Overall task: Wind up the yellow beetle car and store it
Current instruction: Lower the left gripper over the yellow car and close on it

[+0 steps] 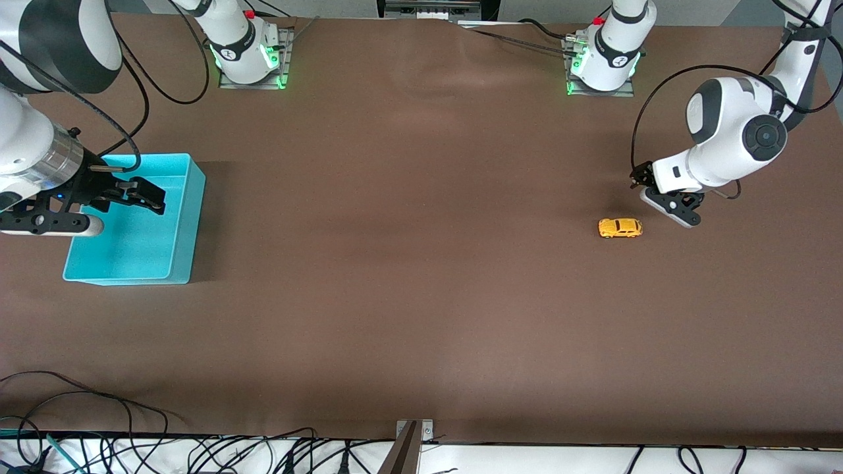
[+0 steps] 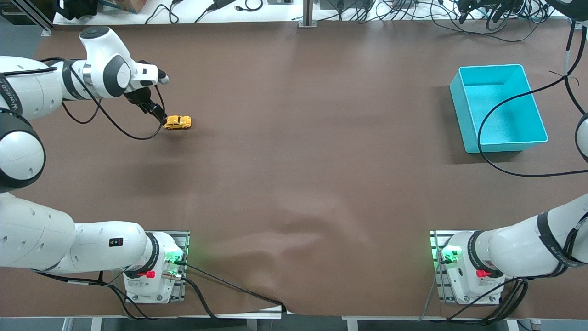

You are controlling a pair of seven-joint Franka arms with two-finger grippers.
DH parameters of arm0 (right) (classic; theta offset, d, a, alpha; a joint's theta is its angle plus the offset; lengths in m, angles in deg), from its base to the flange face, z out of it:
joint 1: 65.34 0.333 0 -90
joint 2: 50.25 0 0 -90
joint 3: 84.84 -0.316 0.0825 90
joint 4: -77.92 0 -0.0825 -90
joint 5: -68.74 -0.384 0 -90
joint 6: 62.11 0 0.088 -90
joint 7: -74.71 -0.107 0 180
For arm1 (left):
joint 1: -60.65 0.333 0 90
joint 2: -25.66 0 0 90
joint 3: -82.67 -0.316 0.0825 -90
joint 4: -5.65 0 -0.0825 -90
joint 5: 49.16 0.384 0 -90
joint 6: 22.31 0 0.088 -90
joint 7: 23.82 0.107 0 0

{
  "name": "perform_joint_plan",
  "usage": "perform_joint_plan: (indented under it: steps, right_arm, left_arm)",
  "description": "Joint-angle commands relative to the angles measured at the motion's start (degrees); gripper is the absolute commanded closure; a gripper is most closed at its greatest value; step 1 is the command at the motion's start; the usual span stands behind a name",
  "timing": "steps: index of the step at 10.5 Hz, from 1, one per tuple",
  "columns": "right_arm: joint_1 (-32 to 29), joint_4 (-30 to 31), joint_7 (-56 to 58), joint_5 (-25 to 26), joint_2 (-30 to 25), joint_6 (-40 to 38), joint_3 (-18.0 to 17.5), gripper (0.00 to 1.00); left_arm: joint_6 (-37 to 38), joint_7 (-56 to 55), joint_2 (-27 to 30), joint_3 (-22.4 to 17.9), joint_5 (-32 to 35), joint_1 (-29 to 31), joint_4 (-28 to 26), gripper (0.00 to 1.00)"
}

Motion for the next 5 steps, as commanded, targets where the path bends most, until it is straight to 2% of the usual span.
perform_joint_plan:
  steps: [1, 5]
  right_arm:
    - [-0.27, 0.27, -0.53, -1.38, -0.60, 1.06, -0.24, 0.00]
    - [-0.36, 0.35, -2.46, -1.12, -0.52, 1.94, -0.15, 0.00]
  left_arm:
    - [-3.08, 11.48, -2.52, -0.16, 0.84, -1.34, 0.05, 0.00]
    - [-12.38, 30.73, -7.61, -0.16, 0.94, -2.92, 0.14, 0.00]
